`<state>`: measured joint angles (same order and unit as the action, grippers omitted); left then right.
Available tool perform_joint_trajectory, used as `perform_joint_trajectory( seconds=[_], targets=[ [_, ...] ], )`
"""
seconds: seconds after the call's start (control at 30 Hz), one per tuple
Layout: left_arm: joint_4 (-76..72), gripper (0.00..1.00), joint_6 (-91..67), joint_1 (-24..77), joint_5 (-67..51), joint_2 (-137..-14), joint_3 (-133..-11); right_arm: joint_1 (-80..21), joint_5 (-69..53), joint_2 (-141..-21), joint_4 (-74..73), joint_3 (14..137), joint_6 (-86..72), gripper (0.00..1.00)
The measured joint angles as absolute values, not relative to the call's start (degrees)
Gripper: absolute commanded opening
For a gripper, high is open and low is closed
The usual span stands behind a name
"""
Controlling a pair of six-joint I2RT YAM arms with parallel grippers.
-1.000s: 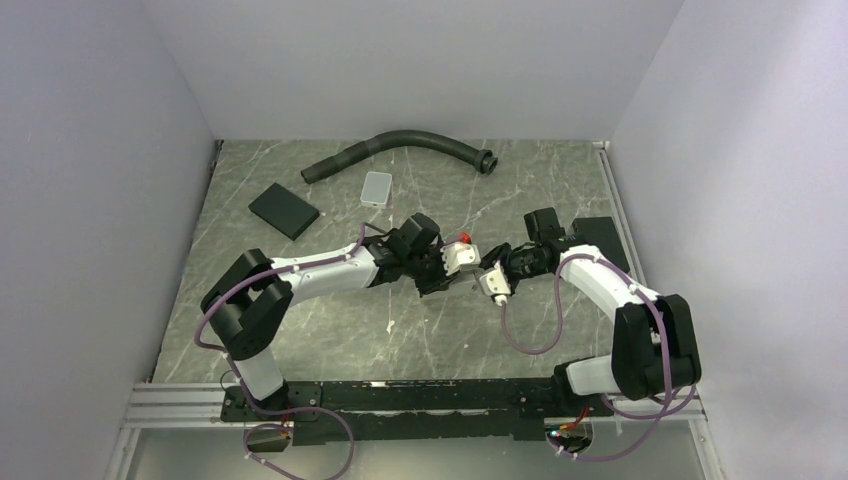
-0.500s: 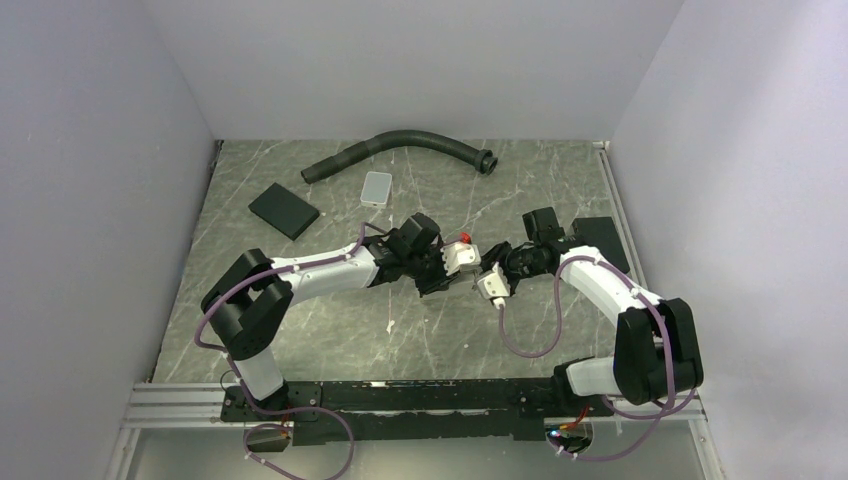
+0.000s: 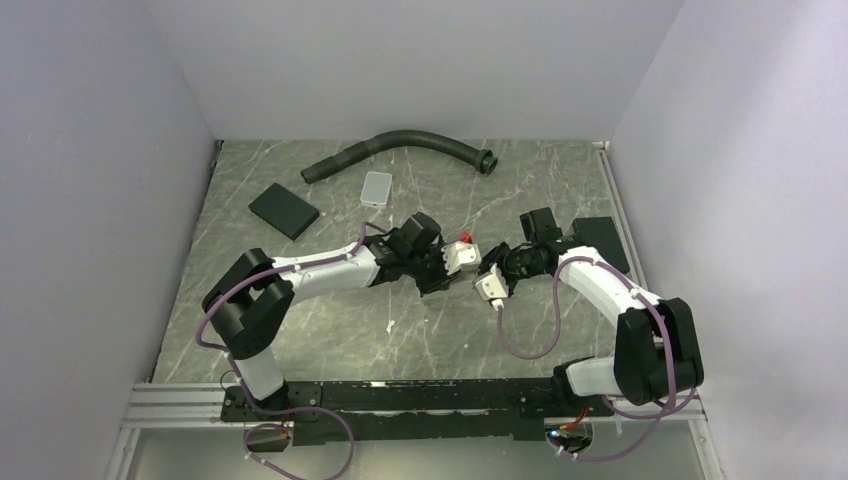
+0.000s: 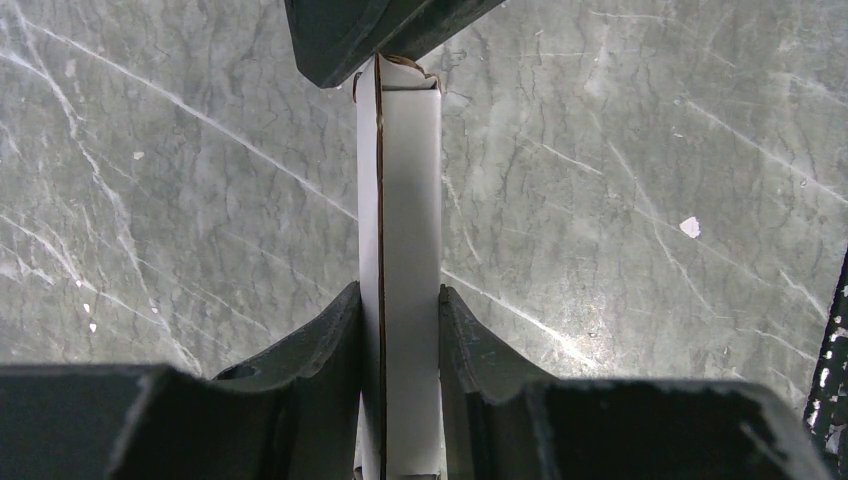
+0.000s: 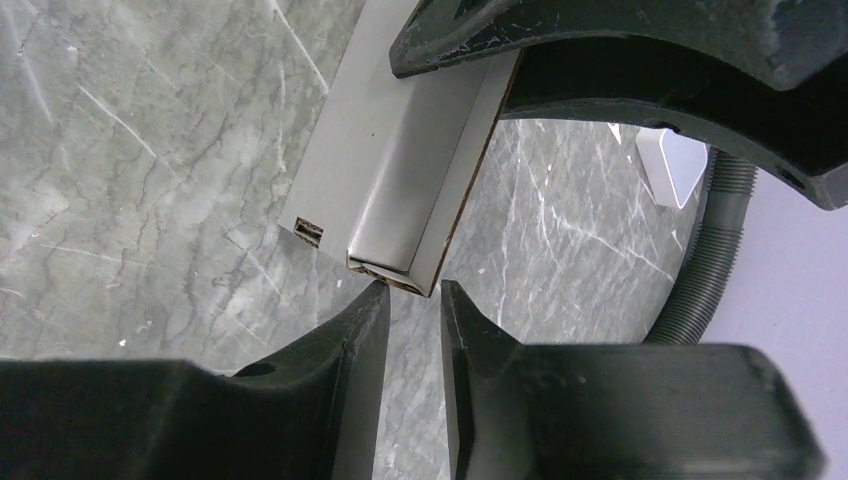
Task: Fold the paper box
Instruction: Close the paper box at the center of the board.
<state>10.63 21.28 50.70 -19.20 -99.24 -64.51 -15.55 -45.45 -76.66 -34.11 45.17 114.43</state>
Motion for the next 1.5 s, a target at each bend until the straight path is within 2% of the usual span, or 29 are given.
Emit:
perform_joint_trajectory(
  seconds=[0.53, 0.93, 1.17, 1.5],
  targets=[
    [10.8, 0.33, 21.3, 50.7, -19.2, -99.3, -64.6, -15.6, -45.2, -75.2, -34.5, 45.2, 114.4, 0.29],
    [10.8, 0.33, 21.3, 50.7, -19.2, -99.3, -64.6, -16.0, -44.5, -75.2, -34.6, 45.2, 114.0, 0.19],
    [10.8, 0.33, 21.3, 50.7, -19.2, -99.3, -64.6, -16.1, -44.2, -75.0, -34.8, 44.9, 114.0, 0.17],
    [10.8, 0.4, 21.1, 50.7, -19.3, -99.7, -64.6, -16.6, -43.6, -74.2, -34.6, 44.4, 114.0, 0.16]
  ],
)
